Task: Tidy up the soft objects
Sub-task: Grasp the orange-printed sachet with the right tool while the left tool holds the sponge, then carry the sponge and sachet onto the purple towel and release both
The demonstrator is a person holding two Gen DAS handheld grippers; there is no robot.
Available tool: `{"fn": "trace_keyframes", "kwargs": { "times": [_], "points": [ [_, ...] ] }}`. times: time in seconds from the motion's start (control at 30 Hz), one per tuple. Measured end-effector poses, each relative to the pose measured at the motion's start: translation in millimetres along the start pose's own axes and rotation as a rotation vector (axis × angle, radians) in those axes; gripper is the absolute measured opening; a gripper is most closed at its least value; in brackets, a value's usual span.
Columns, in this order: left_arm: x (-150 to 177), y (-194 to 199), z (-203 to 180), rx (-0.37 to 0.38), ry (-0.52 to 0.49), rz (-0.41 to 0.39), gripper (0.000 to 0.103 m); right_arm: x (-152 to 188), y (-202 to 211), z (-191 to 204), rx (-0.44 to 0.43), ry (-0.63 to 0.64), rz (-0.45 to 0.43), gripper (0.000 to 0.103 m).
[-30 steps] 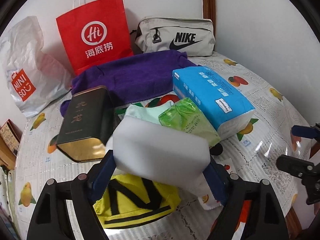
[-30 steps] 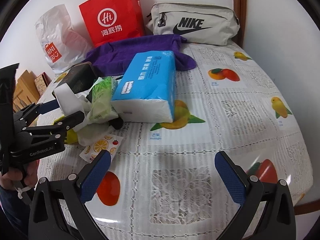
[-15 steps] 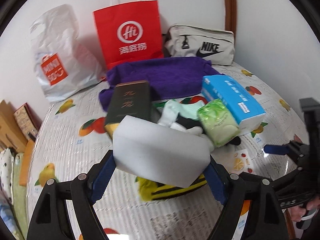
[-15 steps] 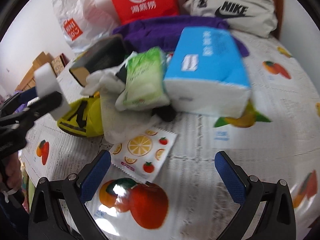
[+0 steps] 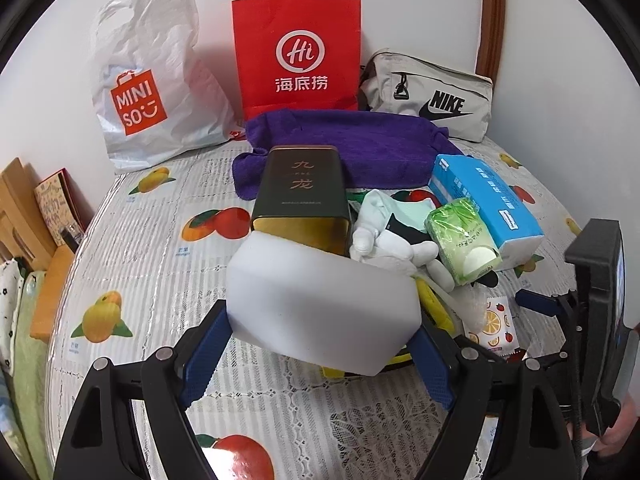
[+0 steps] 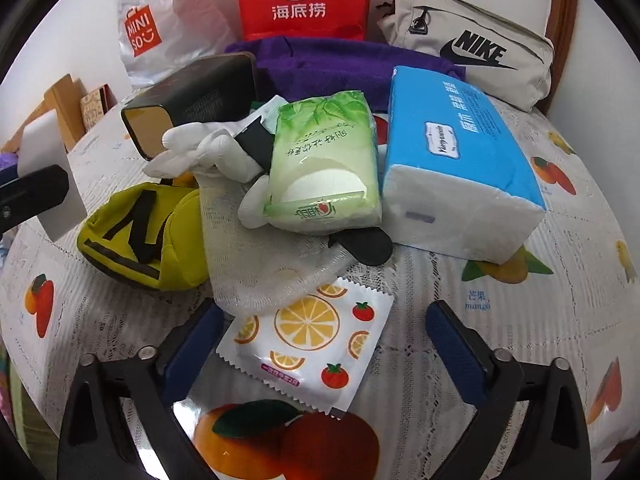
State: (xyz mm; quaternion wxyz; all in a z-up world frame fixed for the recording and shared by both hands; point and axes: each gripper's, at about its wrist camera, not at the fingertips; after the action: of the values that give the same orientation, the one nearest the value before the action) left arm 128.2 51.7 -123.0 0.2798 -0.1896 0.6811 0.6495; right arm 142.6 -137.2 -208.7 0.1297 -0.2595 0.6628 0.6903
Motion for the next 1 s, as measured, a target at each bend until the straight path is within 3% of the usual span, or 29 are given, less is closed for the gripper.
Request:
{"fn": "trace_keyframes", "kwargs": {
  "times": [0.07, 0.17, 0.33, 0.53, 0.6, 0.67, 1.0],
  "points": [
    [1, 0, 1, 0.001, 0.005, -0.001, 0.084, 3, 3, -5, -0.006, 0.020, -0.011, 0.085],
    [4, 0, 3, 0.008, 0.016, 0.001, 0.084, 7, 9, -15, -0.013, 0.030, -0.022, 0.065],
    [7, -2, 3, 0.013, 0.026, 0.015, 0.084, 10, 14, -26, -0.032, 0.039, -0.034, 0.047],
    [7, 0, 2, 0.013, 0.023, 0.009, 0.084, 13, 17, -30, -0.053, 0.066, -0.026, 0.038],
    [7, 1, 2, 0.010, 0.023, 0.012, 0.084, 14, 20, -34, -0.091, 0.060, -0.023, 0.010],
    [7, 2, 2, 0.010, 0.026, 0.015, 0.084, 15, 24, -37, -0.125, 0.044, -0.008, 0.009],
    [3, 9, -4, 0.018, 0.020, 0.021, 0.084, 18, 44, -47, -0.120, 0.036, -0.011, 0.004]
  ]
}}
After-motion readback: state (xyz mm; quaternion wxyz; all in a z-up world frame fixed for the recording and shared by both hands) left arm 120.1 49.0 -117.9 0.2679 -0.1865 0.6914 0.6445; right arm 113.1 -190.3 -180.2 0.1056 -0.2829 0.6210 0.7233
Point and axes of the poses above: each gripper's, at about its wrist camera, not at the fingertips, and y roughly against the way its jaws point, z to its left, x to its underside, and after that the axes turned 4 degrees about z, right-handed
